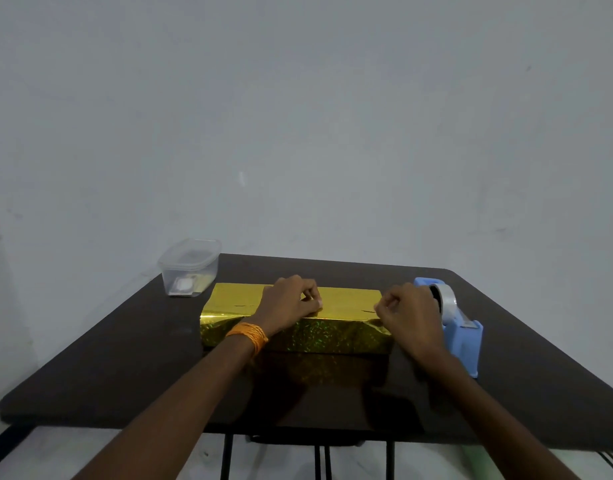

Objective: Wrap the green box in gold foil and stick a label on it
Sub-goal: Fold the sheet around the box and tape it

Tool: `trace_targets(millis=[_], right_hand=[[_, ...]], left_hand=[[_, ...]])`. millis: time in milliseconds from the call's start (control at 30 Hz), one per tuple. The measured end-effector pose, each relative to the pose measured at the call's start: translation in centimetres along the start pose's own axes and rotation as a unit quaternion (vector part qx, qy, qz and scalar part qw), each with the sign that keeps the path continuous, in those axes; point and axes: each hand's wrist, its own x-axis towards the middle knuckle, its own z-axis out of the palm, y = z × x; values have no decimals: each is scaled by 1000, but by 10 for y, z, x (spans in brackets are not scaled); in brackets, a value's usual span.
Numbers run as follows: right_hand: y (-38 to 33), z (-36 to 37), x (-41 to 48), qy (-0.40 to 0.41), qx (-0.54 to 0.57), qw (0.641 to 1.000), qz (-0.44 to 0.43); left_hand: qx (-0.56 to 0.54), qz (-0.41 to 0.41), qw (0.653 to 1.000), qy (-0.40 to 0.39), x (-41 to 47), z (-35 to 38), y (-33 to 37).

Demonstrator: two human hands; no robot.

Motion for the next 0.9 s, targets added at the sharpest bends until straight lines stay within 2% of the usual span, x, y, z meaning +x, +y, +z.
trace_targets(millis=[100,167,200,267,333,400,467,567,733,800,900], right_hand=[[12,-36,0,58,14,998,-15],[31,-60,2,83,15,996,31],[41,-68,3,81,13,994,76],[63,-81,1,46,20,984,170],[80,-88,-5,4,58,972,230],[91,-88,-9,-37,131,951,276],[97,-89,-10,-76,226,916,323],[98,-88,-7,-124,304,877,351],[90,-88,3,-105,331,862,369],[87,-91,6,-100,345,864,353],[85,-90,8,-61,315,900,296]], left_hand=[[96,25,995,-6,2,-3,10],[199,56,978,27,4,-2,26],[215,70,973,51,4,0,34],[159,92,979,86,3,11,58],[33,90,992,77,3,27,88],[-70,68,995,31,7,47,117],[-122,55,991,-30,11,70,143],[-118,49,988,-89,15,100,167],[-112,50,991,-60,16,122,177],[-110,48,991,-56,19,122,176],[-100,47,992,-56,21,122,176]])
